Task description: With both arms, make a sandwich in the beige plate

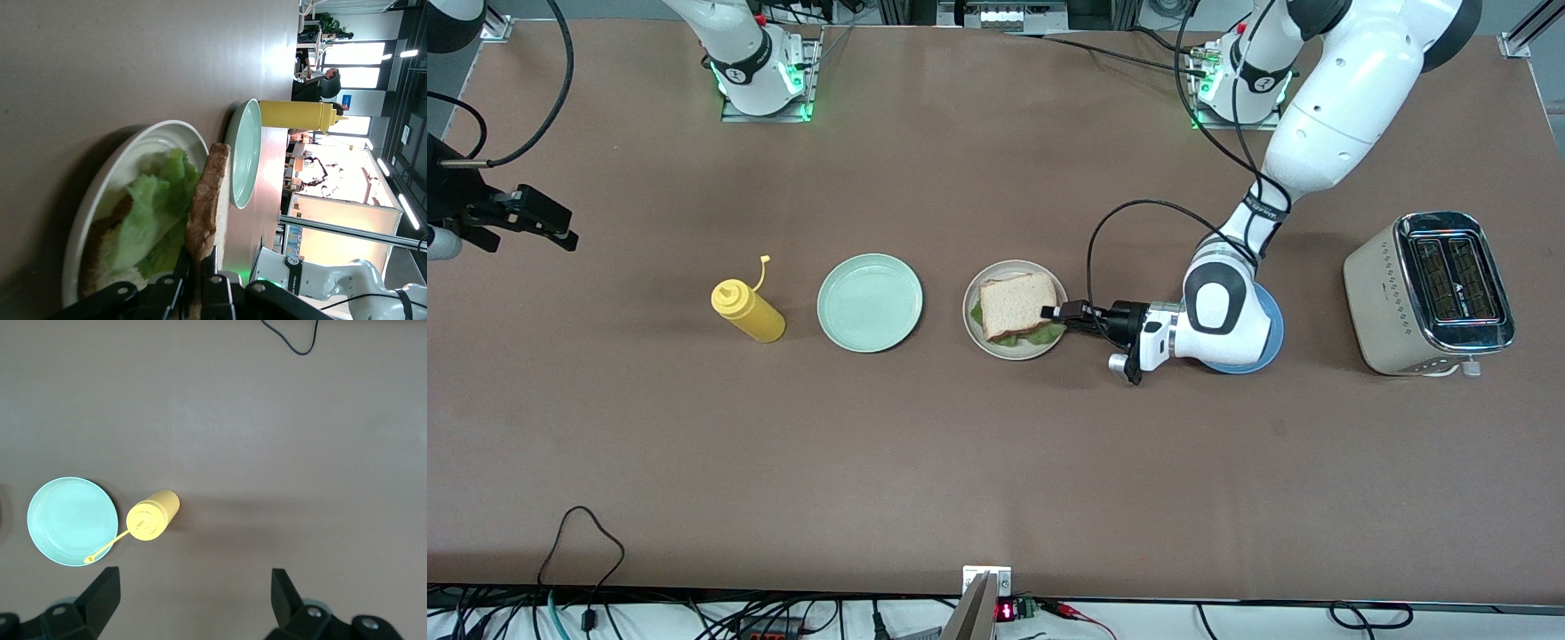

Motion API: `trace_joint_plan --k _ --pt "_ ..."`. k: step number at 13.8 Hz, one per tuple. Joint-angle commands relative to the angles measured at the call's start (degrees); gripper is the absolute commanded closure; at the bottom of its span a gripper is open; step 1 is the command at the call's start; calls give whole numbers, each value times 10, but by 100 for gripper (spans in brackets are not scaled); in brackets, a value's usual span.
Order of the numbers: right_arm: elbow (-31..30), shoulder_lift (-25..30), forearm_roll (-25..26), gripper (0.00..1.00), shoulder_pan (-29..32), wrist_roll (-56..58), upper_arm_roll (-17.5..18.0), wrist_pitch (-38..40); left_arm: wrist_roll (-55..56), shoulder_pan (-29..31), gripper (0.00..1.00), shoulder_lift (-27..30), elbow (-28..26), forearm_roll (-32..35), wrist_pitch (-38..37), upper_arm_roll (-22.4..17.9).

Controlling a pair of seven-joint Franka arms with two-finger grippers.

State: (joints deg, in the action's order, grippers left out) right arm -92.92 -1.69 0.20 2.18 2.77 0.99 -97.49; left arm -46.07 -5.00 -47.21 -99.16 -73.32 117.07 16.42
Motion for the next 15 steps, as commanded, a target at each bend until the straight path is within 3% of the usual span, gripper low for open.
trace_joint_plan --k 1,2,4,11,15 --pt "12 -2 5 0 5 -1 7 8 -20 2 42 7 -3 -7 3 -7" --pt "12 -2 7 0 5 -2 7 6 -20 9 2 12 -4 -1 2 -9" --pt "12 -3 7 0 5 -2 7 6 -11 10 0 39 -3 51 3 -18" --pt "12 -5 8 0 6 -3 7 6 102 24 0 149 7 365 -39 -55" --pt "12 -5 9 0 5 -2 7 6 114 99 0 209 40 557 -125 -60"
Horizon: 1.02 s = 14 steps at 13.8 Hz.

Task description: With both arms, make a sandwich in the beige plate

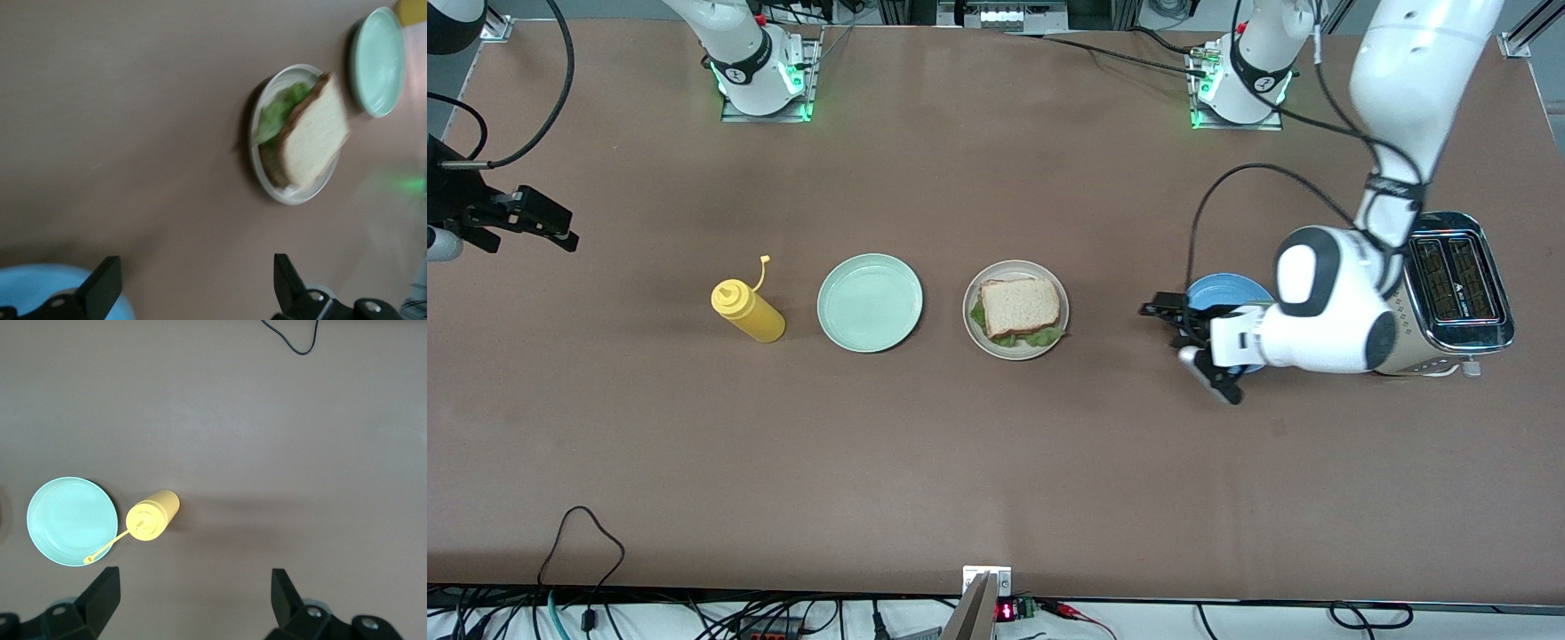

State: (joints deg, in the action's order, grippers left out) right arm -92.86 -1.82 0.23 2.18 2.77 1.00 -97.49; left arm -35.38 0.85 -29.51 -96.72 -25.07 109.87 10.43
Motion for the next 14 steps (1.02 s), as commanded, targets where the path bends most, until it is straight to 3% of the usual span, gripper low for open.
trace_joint_plan --k 1,3,5,10,12,14 --pt "12 -4 8 0 5 -3 7 5 6 55 0 44 40 120 -96 -1" --pt "12 -4 7 0 6 -2 7 5 7 73 0 59 99 204 -191 0" --pt "12 -6 6 0 7 -10 7 6 8 86 0 73 142 237 -253 -1" --pt "12 -8 6 0 7 -3 7 4 85 74 0 117 200 308 -315 -1" --pt "12 -9 5 0 7 -5 7 5 214 76 0 178 145 302 -288 -1" --pt "12 -8 4 0 7 -3 7 4 238 71 0 274 19 277 -163 -19"
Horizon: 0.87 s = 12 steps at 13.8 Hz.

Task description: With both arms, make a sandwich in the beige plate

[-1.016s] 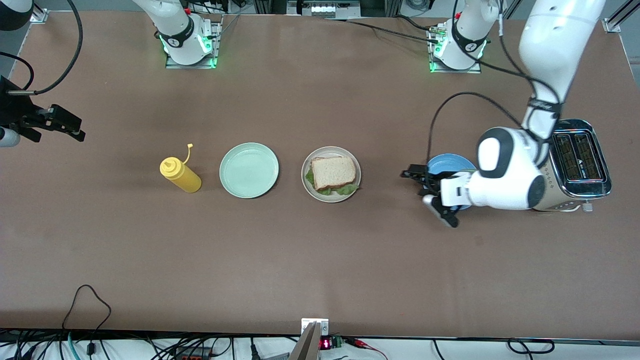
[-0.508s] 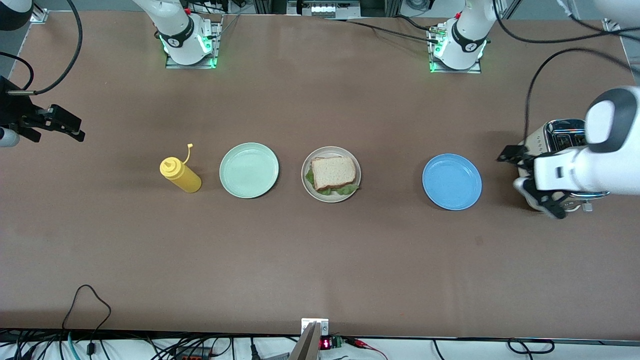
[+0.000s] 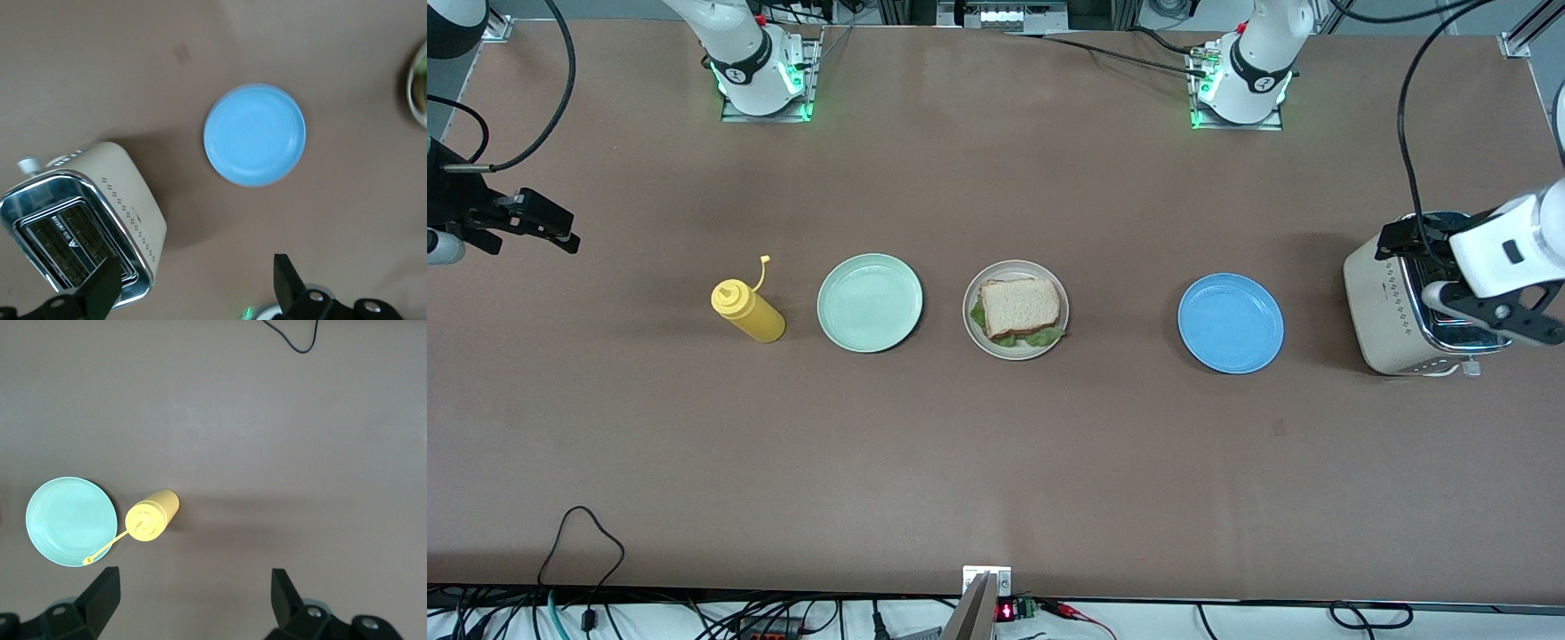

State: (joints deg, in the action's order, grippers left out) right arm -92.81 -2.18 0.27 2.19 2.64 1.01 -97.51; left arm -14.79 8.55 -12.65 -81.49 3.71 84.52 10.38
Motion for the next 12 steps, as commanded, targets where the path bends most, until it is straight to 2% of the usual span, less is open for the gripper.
trace_joint_plan --k 1,2,3,4,6,12 --pt "11 -5 4 0 7 -2 7 4 31 -7 0 138 -185 -46 145 -40" --pt "11 -5 4 0 7 -2 7 4 29 -23 0 159 -215 -68 171 -71" --pt "11 -5 4 0 7 -2 7 4 28 -58 0 167 -222 -68 173 -103" --pt "11 -5 4 0 7 -2 7 4 33 -67 0 169 -221 -66 169 -112" --pt "11 -5 4 0 7 -1 7 4 33 -61 0 166 -215 -65 139 -112" --pt "11 -5 5 0 7 -2 7 4 39 -63 0 121 -158 -65 115 -111"
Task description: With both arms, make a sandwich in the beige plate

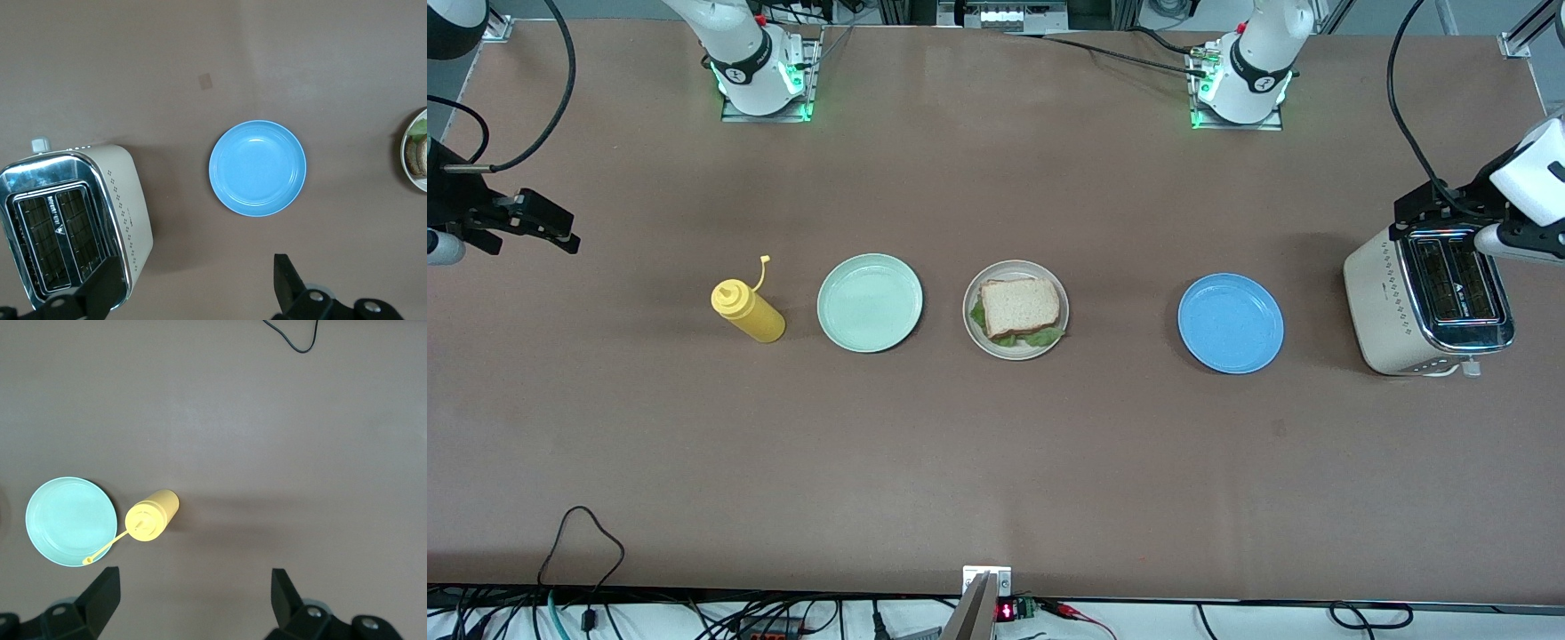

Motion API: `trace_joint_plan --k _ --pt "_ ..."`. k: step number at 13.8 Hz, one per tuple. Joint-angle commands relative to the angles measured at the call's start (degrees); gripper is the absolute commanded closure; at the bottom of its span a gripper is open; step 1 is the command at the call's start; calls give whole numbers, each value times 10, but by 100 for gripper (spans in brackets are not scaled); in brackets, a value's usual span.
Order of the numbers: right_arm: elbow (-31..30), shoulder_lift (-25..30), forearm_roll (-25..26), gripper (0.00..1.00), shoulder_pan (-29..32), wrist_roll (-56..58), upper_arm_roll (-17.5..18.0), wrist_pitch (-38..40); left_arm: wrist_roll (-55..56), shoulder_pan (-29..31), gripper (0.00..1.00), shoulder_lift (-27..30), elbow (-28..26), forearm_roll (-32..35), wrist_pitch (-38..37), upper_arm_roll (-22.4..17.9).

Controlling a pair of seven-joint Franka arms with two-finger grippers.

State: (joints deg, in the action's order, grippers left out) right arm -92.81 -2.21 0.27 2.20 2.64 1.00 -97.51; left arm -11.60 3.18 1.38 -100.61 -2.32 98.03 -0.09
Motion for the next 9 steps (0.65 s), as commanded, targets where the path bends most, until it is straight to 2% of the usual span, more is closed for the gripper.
trace_joint_plan --k 1,9 --pt "11 -4 6 0 7 -2 7 4 8 -8 0 -19 32 -6 -21 -6" --pt "11 -4 6 0 7 -2 7 4 8 -4 0 -24 38 -6 -41 -8"
